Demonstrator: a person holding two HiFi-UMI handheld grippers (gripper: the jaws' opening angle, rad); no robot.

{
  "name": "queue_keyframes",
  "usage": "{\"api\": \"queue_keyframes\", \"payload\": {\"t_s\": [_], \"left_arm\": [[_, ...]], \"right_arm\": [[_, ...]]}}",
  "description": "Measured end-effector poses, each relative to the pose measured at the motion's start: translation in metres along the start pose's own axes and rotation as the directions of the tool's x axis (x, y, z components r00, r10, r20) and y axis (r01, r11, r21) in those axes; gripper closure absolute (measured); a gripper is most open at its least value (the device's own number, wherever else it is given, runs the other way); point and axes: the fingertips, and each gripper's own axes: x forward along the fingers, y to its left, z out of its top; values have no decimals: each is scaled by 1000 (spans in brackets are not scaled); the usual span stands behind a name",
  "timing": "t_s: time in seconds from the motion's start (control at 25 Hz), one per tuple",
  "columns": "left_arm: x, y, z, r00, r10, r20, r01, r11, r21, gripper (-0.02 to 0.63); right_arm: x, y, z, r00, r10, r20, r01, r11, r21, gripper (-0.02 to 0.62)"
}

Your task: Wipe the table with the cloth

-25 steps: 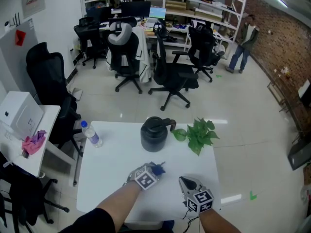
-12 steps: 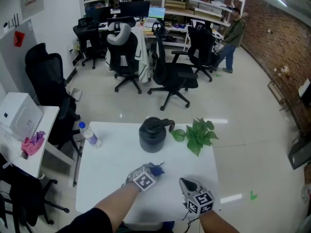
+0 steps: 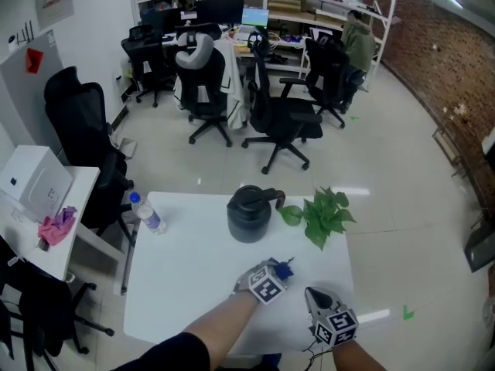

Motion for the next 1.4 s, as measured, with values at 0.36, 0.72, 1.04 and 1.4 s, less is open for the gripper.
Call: {"api": "queue_keyframes", "payload": {"t_s": [0.36, 0.72, 1.04, 1.4], "left_arm": [[-48, 27, -39, 998, 59, -2, -59, 998, -25, 410], [-67, 60, -75, 994, 103, -27, -105, 992, -72, 410], [-6, 12, -7, 999, 26, 30, -27, 999, 31, 411], [-45, 21, -21, 997, 43, 63, -44, 999, 14, 411]], "right_arm": [[13, 3, 7, 1000, 13, 8, -13, 1000, -25, 588], [21, 15, 1, 1000, 27, -10, -27, 999, -30, 588], [-7, -12, -6, 1000, -24, -20, 24, 1000, -14, 588], [-3, -4, -2, 1000, -12, -16, 12, 1000, -25, 588]]}}
